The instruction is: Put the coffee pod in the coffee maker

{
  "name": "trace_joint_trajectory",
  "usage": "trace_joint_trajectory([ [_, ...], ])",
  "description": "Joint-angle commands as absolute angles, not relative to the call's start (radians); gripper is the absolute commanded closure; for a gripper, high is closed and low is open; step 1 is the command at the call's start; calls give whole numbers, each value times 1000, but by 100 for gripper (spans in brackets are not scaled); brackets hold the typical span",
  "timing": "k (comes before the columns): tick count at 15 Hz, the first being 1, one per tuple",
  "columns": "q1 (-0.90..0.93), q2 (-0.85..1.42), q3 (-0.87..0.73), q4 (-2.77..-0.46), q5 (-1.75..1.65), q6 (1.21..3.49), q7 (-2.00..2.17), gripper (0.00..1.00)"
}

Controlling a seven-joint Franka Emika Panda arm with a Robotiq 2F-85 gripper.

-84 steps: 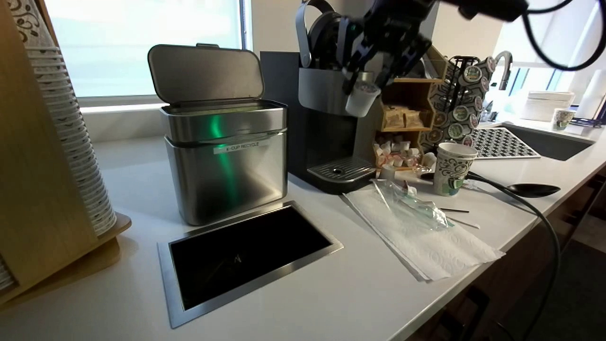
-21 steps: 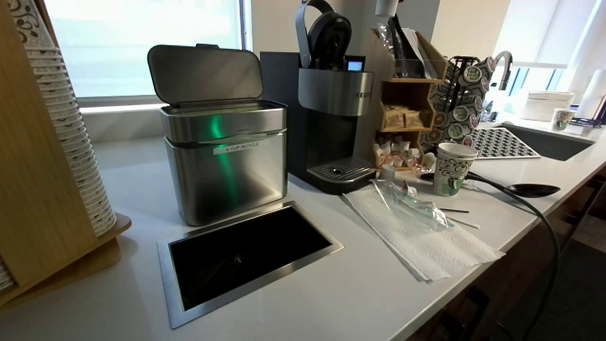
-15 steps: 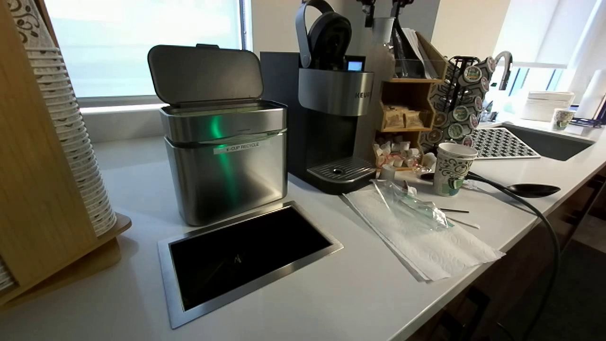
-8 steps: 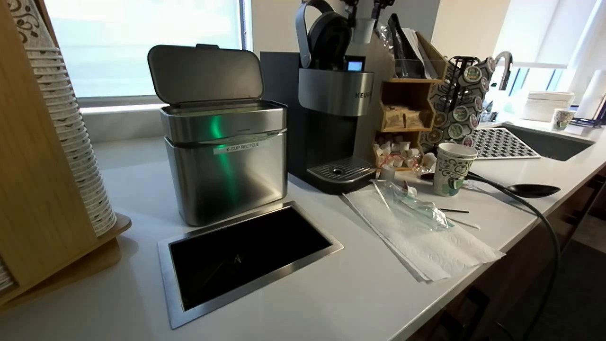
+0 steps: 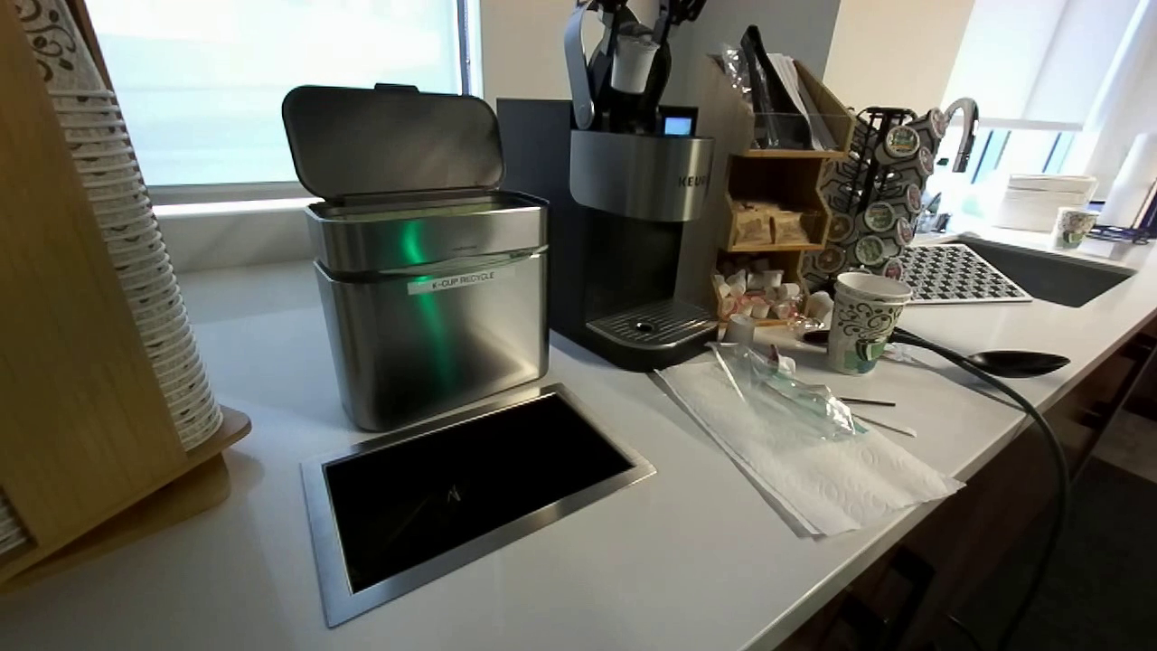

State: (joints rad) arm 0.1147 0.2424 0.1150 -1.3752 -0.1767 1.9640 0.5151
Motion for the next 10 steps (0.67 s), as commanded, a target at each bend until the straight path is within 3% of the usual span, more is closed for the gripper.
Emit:
trace_joint_trajectory([
  [1, 127, 135, 113, -1536, -180, 1998, 642, 72],
  [6, 141, 140, 85, -1522, -207, 1940, 777, 72],
  [7, 137, 141, 89, -1518, -186, 1963, 737, 47],
  [8, 137, 141, 86, -1518, -187, 1959, 743, 47],
  [9, 129, 150, 82, -1509, -169, 1971, 728, 72],
  [10, 123, 148, 77, -1511, -159, 1980, 715, 72],
])
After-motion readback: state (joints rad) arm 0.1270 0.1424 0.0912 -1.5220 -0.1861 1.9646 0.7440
